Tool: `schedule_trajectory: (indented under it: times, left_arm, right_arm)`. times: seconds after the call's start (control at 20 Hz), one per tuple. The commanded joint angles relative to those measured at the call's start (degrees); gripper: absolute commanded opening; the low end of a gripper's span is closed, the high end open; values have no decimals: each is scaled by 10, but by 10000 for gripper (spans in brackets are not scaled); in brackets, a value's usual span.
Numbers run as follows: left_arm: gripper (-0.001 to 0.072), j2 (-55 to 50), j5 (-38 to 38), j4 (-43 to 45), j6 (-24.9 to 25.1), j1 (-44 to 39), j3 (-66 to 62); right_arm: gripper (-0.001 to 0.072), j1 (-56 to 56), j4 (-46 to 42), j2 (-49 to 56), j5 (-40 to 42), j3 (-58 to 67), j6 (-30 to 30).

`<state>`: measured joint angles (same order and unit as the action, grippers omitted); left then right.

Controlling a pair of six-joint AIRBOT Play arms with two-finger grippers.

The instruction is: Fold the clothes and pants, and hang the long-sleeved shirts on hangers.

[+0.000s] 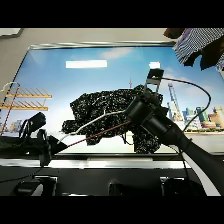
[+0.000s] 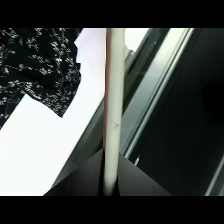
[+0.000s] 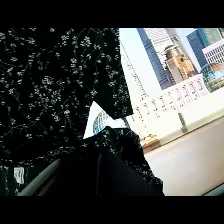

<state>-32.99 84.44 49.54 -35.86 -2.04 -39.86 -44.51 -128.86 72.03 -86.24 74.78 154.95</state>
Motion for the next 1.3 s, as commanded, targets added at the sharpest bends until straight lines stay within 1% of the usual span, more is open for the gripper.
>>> schedule_trajectory:
  times: [0.0,0.15,0.35,0.45,0.55,0.7,0.8,0.9,1.05,1.15,1.25]
  left_arm:
    - [29,-12,-29,-1,25,-2,1]
    - [29,-24,-28,-10,46,-2,1]
    - [29,-29,-28,-18,68,-2,1]
    - [29,-36,-27,-41,91,-2,1]
    - [29,-45,-29,-44,104,-2,1]
    - [29,-60,-31,-63,129,-2,1]
    - [29,-69,-34,-66,138,-2,1]
    - [29,-80,-36,-69,152,-2,1]
    - [29,-96,-44,-77,170,-2,1]
    - [29,-100,-50,-82,182,-2,1]
    - [29,-102,-50,-83,191,-3,1]
  right_arm:
    - [30,0,38,-22,28,3,-29]
    - [30,0,42,-32,21,12,-77]
    - [30,0,32,-33,16,60,-117]
    - [30,0,32,-33,16,85,-151]
    - [31,0,32,-33,1,101,-190]
    - [31,0,65,-35,1,122,-226]
    - [31,0,117,-42,9,128,-253]
    - [31,0,156,-56,12,128,-256]
    - [30,0,187,-79,12,128,-269]
    - [30,0,164,-93,-18,128,-271]
    - [31,0,105,-103,-52,129,-270]
